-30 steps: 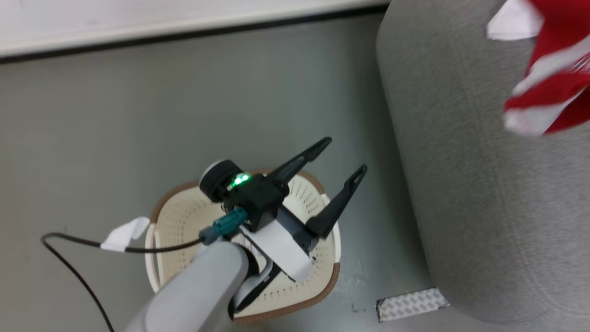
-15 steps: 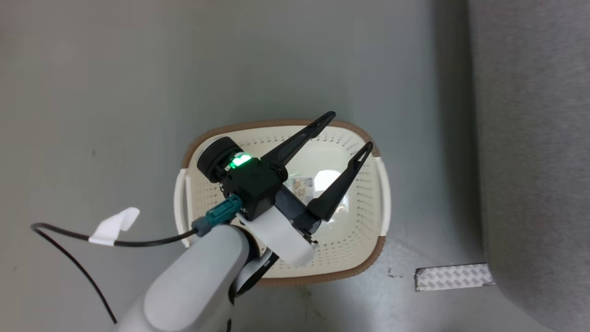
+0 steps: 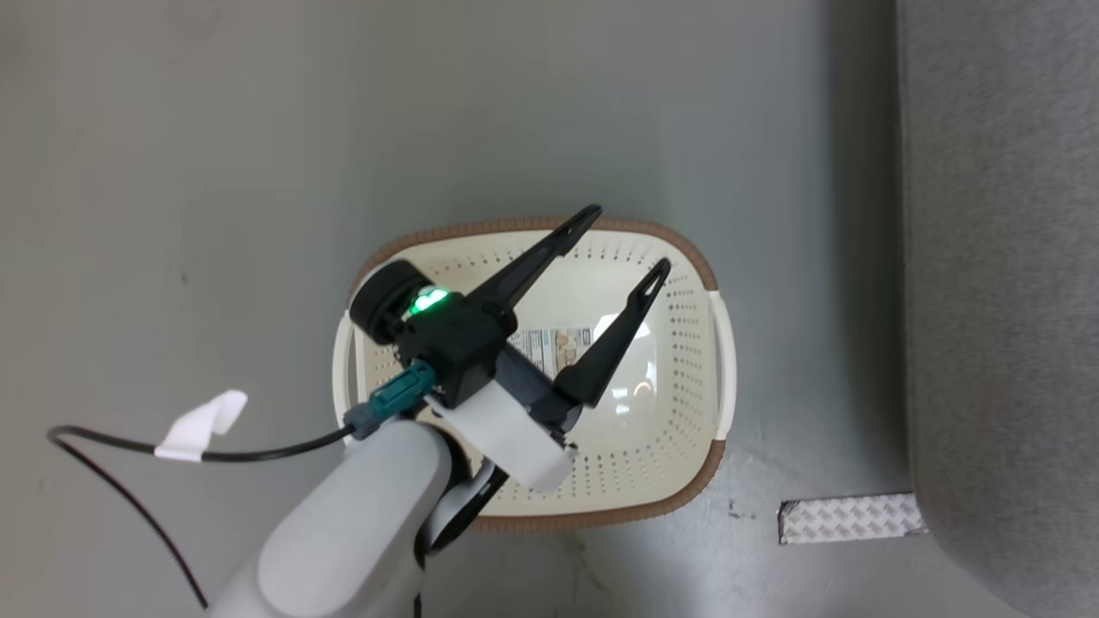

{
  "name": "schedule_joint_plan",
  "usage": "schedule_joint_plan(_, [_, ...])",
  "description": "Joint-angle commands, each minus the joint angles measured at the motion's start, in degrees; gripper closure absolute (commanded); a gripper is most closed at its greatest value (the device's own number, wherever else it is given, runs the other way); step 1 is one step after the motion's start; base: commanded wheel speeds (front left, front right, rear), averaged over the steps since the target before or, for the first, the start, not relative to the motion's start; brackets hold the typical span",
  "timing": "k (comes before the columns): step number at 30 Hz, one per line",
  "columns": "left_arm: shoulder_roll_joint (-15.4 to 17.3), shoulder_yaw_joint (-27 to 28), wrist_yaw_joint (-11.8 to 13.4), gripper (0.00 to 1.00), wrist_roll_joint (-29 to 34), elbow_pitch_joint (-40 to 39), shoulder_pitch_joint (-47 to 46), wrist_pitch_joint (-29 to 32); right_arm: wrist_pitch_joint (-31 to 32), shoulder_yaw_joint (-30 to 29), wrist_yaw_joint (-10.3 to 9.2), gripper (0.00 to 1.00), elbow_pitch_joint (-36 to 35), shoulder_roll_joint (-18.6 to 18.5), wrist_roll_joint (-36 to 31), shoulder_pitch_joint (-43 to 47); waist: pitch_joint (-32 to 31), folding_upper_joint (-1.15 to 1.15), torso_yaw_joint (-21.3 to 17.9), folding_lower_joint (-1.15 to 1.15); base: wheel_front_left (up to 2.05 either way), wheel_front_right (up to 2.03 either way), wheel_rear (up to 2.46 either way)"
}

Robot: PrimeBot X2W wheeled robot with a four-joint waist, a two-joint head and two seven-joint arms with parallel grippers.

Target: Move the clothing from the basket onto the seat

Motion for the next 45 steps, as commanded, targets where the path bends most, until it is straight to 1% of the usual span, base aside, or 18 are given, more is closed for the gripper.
schedule_joint_plan(1, [0.5,0.2,0.3,0.0,-1.2,0.5,1.4,-0.3,-0.9,0.4,-0.16,0.05,0.5,0.1,-0.3,2.0,-2.2,0.0,-0.8,0.0,0.0,0.0,0.0])
schedule_joint_plan(2, [0.5,0.2,0.4,0.0,-1.3,0.8,1.9,-0.4,-1.3,0.6,-0.16,0.0,0.7,0.4,-0.2,2.9,-3.1,0.0,-1.1,0.0,0.0,0.0,0.0])
schedule_joint_plan(7, [0.7,0.5,1.1,0.0,-2.4,2.0,4.3,-0.8,-2.3,4.6,-0.16,0.0,0.8,1.7,0.8,8.9,-8.1,0.0,-2.4,0.0,0.0,0.0,0.0])
schedule_joint_plan(11, [0.6,0.6,1.6,0.0,-3.2,3.2,6.1,-1.3,-4.0,7.8,-0.16,0.0,-1.1,2.0,2.2,14.9,-12.4,0.0,-3.0,0.0,0.0,0.0,0.0])
schedule_joint_plan(18, [0.1,1.4,2.6,0.0,-5.5,5.7,10.6,-2.1,-8.0,11.6,-0.17,0.0,-8.2,3.8,5.0,27.5,-20.0,0.0,-2.4,0.0,0.0,0.0,0.0])
schedule_joint_plan(23, [0.5,3.1,4.0,0.0,-7.0,8.1,14.8,-2.6,-10.2,14.3,-0.17,0.0,-14.7,6.6,5.3,37.0,-25.5,0.0,-1.4,0.0,0.0,0.0,0.0])
schedule_joint_plan(28, [1.1,5.9,5.8,0.0,-8.3,9.5,19.9,-3.0,-12.5,16.5,-0.17,0.0,-19.4,11.2,4.5,44.7,-30.3,0.0,-0.3,0.0,0.0,0.0,0.0])
schedule_joint_plan(35, [1.5,11.6,8.7,0.0,-7.6,9.1,27.5,-2.9,-14.8,20.0,-0.16,0.0,-22.1,16.3,3.3,53.1,-35.7,0.0,2.4,0.0,0.0,0.0,0.0])
schedule_joint_plan(38, [0.8,14.6,9.1,0.0,-7.7,9.0,30.6,-2.9,-15.5,21.3,-0.17,0.0,-22.9,17.8,3.0,56.0,-37.3,0.0,3.6,0.0,0.0,0.0,0.0])
schedule_joint_plan(44, [-0.1,17.8,8.8,0.0,-6.6,9.8,35.3,-2.9,-16.3,22.6,-0.16,0.0,-22.7,19.0,3.7,60.2,-40.3,0.0,5.0,0.0,0.0,0.0,0.0])
schedule_joint_plan(45, [-0.3,19.2,8.7,0.0,-6.0,9.6,37.1,-2.9,-16.4,23.4,-0.17,0.0,-22.2,19.2,4.1,61.6,-41.5,0.0,5.4,0.0,0.0,0.0,0.0])
